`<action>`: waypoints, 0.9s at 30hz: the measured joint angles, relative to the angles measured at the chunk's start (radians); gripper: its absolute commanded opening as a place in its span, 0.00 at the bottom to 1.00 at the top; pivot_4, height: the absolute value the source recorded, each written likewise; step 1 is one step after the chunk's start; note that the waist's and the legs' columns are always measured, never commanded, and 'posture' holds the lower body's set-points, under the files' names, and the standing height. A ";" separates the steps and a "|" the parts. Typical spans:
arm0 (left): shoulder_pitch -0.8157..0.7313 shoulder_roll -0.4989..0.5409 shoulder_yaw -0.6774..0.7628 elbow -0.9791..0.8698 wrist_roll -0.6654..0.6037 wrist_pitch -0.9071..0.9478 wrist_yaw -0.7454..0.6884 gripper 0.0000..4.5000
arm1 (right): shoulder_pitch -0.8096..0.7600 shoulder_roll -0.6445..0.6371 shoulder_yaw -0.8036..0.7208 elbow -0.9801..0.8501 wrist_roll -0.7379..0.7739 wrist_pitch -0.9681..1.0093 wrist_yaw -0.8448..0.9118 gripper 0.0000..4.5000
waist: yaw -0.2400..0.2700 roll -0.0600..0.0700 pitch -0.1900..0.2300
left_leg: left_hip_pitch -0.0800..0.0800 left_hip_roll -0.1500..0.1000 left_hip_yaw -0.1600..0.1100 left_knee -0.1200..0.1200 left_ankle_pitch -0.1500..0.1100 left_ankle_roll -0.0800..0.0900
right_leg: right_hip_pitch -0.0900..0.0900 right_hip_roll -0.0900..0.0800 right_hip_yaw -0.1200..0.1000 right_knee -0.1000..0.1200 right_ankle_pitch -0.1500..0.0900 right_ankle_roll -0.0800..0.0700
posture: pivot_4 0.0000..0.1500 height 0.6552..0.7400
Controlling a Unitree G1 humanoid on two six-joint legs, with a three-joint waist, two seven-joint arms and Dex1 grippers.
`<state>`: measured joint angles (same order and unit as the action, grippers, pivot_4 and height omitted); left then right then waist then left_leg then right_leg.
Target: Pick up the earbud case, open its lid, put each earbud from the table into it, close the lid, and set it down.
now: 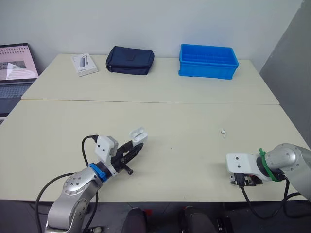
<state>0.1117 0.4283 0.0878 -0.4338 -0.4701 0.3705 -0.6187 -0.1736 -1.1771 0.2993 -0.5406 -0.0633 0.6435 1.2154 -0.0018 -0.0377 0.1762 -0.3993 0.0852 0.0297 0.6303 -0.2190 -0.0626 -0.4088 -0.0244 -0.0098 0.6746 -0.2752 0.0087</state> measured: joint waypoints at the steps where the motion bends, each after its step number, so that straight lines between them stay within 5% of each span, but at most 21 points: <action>1: 0.000 -0.001 -0.003 0.000 0.000 0.000 0.000 0.17 | 0.002 0.000 0.000 -0.003 0.000 0.000 0.003 0.20 | 0.000 0.000 0.000 | 0.000 0.000 0.000 0.000 0.000 0.000 | 0.000 0.000 0.000 0.000 0.000 0.000 | 1.00 0.91; 3: -0.002 -0.001 -0.004 0.000 0.000 0.000 -0.001 0.17 | 0.005 0.000 0.001 -0.007 0.000 0.000 0.002 0.09 | 0.000 0.000 0.000 | 0.000 0.000 0.000 0.001 0.000 0.000 | 0.001 0.000 0.000 0.000 0.000 -0.001 | 1.00 0.91; 13: -0.037 -0.005 -0.008 0.048 0.001 -0.033 -0.029 0.17 | -0.115 0.087 -0.062 -0.029 0.118 0.141 0.002 0.09 | -0.002 0.000 0.000 | 0.000 0.000 0.000 0.001 0.000 0.000 | -0.001 0.001 0.001 0.002 0.001 0.001 | 1.00 0.91; 21: -0.123 -0.054 -0.034 0.097 0.008 -0.093 -0.048 0.17 | -0.431 0.598 -0.243 -0.017 0.410 0.463 -0.210 0.09 | -0.001 0.000 0.000 | -0.001 0.001 -0.002 0.000 0.000 0.000 | -0.001 0.002 -0.001 0.004 0.002 0.002 | 1.00 0.91; 27: -0.180 -0.085 -0.049 0.129 0.029 -0.152 -0.046 0.17 | -0.439 1.032 -0.301 0.049 0.484 0.331 -0.476 0.09 | 0.000 0.001 0.000 | -0.003 0.001 -0.002 -0.001 0.000 0.000 | -0.002 0.002 -0.001 0.004 0.002 0.001 | 1.00 0.91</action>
<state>-0.0684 0.3437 0.0383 -0.3045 -0.4412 0.2182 -0.6652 -0.6125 -0.1451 -0.0019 -0.4914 0.4206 0.9741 0.7394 -0.0017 -0.0371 0.1767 -0.4019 0.0860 0.0276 0.6297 -0.2189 -0.0624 -0.4108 -0.0224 -0.0106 0.6785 -0.2731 0.0101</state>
